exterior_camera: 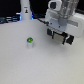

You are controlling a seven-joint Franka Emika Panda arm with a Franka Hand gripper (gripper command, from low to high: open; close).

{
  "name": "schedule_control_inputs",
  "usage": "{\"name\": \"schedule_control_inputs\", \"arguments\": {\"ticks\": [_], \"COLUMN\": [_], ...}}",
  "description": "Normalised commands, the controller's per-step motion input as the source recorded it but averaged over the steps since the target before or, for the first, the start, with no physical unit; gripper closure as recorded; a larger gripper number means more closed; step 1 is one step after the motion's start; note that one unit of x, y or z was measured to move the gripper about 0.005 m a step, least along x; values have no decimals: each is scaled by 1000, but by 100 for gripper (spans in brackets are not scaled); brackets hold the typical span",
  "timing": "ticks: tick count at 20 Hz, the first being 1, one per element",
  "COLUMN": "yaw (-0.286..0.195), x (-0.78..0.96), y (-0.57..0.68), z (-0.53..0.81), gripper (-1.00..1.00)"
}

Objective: Open the kcup holder, insert the kcup into the holder, and close the kcup holder

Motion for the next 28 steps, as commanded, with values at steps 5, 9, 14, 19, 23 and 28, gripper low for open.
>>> {"name": "schedule_control_inputs", "arguments": {"ticks": [5,9,14,19,23,28], "yaw": [-83,-63,-73,-80,-64,-195], "x": [834,839,770,627,338,-13], "y": [-395,-343,-378,-304,-182,-411], "z": [217,277,247,293,298,316], "gripper": [100,100,100,100,-100,-100]}}
